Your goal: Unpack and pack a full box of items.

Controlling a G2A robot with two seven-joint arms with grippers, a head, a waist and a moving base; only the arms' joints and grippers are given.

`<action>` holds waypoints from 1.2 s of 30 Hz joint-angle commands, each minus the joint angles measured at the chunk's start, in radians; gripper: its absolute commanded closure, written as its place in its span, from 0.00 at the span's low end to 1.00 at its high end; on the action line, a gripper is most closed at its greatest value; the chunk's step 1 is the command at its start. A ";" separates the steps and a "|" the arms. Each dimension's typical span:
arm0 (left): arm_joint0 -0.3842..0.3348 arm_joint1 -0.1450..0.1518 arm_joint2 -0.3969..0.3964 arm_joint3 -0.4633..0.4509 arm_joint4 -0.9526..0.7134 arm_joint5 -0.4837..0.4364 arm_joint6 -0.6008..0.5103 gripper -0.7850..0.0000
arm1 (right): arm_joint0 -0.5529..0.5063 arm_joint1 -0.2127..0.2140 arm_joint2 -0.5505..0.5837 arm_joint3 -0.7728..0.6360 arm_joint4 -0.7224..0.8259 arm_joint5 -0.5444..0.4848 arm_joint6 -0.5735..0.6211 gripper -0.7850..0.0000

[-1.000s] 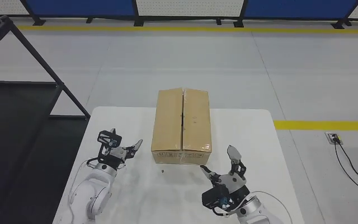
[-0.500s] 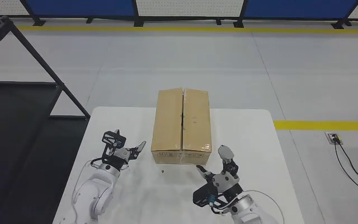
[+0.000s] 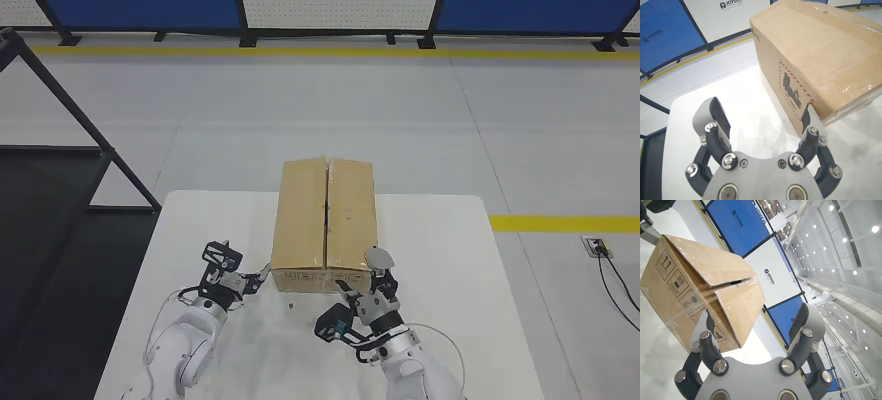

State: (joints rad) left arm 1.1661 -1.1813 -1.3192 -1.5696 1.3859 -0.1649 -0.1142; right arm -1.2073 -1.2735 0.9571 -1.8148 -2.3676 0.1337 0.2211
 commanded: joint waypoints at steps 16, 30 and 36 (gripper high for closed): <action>-0.016 -0.008 0.038 0.006 0.010 -0.053 0.002 0.00 | 0.035 -0.022 -0.009 0.040 -0.078 0.033 0.075 0.00; -0.038 -0.018 0.075 0.016 0.003 -0.073 0.006 0.00 | 0.084 -0.057 -0.029 0.101 -0.160 0.020 0.147 0.00; -0.053 -0.023 0.095 0.020 0.009 -0.078 0.004 0.00 | 0.092 -0.069 -0.024 0.121 -0.179 0.026 0.171 0.00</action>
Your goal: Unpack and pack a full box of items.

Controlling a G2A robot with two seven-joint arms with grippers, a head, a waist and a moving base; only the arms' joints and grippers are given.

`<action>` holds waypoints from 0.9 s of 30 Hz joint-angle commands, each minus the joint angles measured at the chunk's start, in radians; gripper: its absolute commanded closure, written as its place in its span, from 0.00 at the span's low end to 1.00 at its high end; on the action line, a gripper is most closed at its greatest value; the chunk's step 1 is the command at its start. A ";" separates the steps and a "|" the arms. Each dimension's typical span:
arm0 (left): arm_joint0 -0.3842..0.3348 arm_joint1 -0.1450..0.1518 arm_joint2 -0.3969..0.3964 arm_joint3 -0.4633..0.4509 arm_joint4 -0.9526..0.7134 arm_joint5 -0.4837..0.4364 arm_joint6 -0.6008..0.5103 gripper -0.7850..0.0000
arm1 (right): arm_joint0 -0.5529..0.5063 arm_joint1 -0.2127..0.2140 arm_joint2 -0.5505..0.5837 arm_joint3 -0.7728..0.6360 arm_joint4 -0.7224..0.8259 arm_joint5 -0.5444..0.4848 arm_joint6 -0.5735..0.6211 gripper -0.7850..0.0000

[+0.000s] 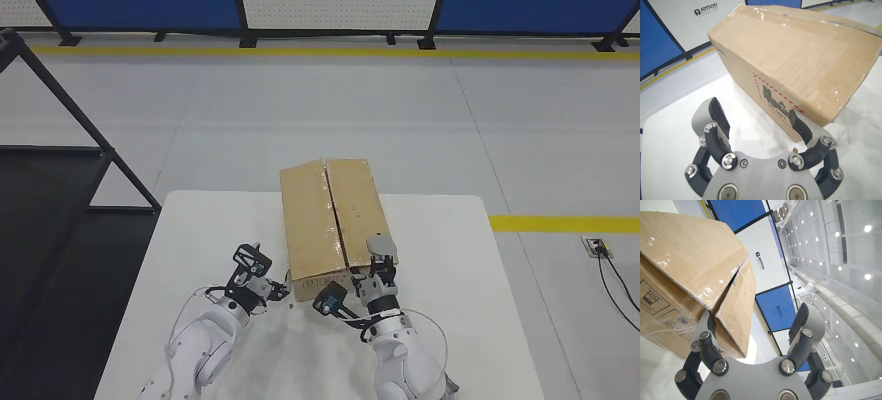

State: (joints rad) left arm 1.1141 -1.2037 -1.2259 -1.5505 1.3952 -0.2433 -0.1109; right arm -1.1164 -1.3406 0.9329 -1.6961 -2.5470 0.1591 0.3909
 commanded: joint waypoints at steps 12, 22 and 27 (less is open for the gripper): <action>0.016 0.000 -0.031 0.000 -0.005 0.029 0.012 0.00 | -0.004 -0.021 0.027 0.033 0.019 0.009 -0.002 0.68; 0.053 0.007 -0.105 -0.035 -0.021 0.055 0.012 0.00 | -0.022 -0.033 0.042 0.035 0.014 0.012 -0.019 0.98; 0.069 0.010 -0.134 -0.047 -0.032 0.057 0.015 0.00 | -0.033 -0.037 0.053 0.031 0.011 0.011 -0.030 1.00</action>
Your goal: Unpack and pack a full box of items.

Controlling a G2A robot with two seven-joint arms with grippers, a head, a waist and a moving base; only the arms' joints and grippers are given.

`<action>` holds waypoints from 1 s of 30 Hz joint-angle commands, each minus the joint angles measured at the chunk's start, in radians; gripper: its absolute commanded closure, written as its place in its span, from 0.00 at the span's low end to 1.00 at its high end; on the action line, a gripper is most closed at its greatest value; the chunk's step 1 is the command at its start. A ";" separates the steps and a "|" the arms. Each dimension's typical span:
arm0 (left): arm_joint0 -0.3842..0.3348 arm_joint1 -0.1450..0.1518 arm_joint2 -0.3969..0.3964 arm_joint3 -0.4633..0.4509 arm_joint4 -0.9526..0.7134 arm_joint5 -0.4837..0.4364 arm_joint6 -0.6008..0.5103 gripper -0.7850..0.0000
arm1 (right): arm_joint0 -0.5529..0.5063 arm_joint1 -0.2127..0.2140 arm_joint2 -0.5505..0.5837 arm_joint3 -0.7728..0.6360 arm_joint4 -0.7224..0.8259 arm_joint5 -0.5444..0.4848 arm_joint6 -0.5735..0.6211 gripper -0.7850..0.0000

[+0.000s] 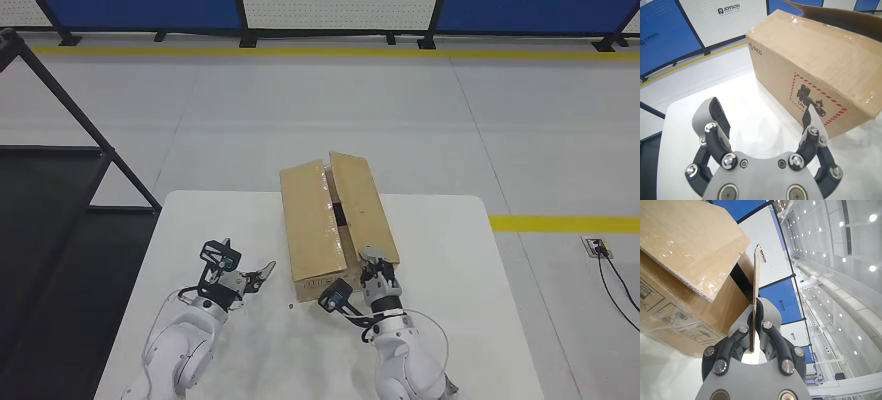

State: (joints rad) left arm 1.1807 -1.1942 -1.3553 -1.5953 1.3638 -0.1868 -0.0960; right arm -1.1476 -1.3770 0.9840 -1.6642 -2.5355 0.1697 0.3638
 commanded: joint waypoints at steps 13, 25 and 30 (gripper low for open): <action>0.014 0.006 -0.071 -0.002 -0.014 0.017 0.003 0.00 | -0.063 0.001 0.058 -0.045 0.013 -0.016 -0.101 1.00; 0.021 0.009 -0.147 0.023 -0.050 0.068 0.039 0.00 | -0.151 0.015 0.137 -0.092 0.045 -0.022 -0.251 1.00; 0.018 0.008 -0.158 0.034 -0.060 0.087 0.042 0.00 | -0.184 0.022 0.170 -0.108 0.051 -0.025 -0.312 1.00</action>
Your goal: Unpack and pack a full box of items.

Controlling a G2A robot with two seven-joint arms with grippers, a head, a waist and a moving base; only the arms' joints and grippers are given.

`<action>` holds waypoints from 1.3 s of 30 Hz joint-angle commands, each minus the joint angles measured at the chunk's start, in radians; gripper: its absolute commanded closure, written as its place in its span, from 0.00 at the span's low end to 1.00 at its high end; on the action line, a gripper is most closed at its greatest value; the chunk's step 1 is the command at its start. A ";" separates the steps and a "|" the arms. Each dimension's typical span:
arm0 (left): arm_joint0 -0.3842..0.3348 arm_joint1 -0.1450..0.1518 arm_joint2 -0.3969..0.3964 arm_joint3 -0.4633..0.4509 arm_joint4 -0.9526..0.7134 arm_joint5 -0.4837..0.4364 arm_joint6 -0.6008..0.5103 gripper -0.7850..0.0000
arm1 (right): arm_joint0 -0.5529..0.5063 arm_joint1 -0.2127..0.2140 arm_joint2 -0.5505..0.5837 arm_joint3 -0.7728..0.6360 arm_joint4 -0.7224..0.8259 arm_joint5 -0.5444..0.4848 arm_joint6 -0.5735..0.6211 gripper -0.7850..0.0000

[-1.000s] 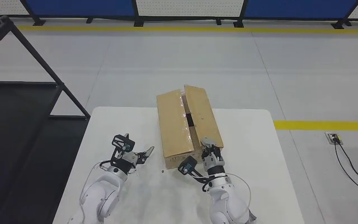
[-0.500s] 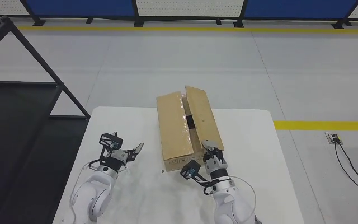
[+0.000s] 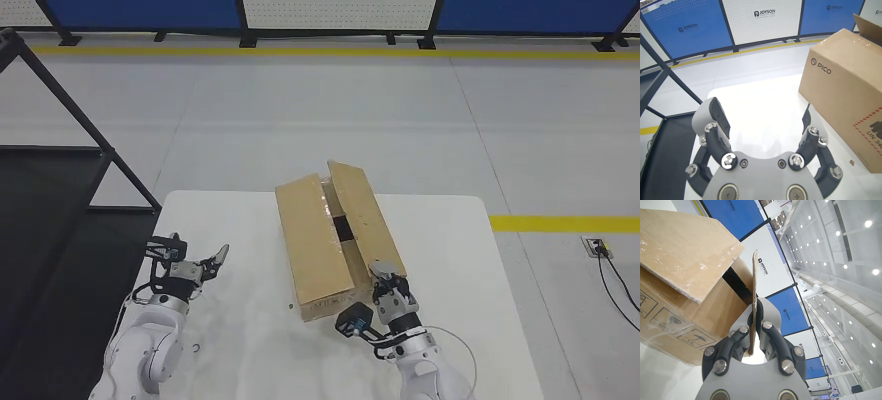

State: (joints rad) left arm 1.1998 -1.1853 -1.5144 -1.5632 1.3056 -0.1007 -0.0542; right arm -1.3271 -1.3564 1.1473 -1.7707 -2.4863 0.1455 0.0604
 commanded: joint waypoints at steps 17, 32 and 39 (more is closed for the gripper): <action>-0.039 -0.012 0.050 0.060 -0.012 0.009 0.008 0.00 | -0.098 0.021 0.107 -0.040 0.068 -0.016 -0.186 1.00; -0.050 -0.016 0.021 0.075 -0.021 0.082 0.036 0.00 | -0.146 0.039 0.191 -0.044 0.166 -0.060 -0.336 1.00; -0.054 -0.019 0.041 0.081 0.003 0.077 0.037 0.00 | -0.151 0.047 0.217 -0.044 0.189 -0.108 -0.394 1.00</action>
State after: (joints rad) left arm 1.1476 -1.2039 -1.4796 -1.4852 1.3031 -0.0192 -0.0160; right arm -1.4783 -1.3102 1.3626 -1.8142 -2.2957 0.0467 -0.3270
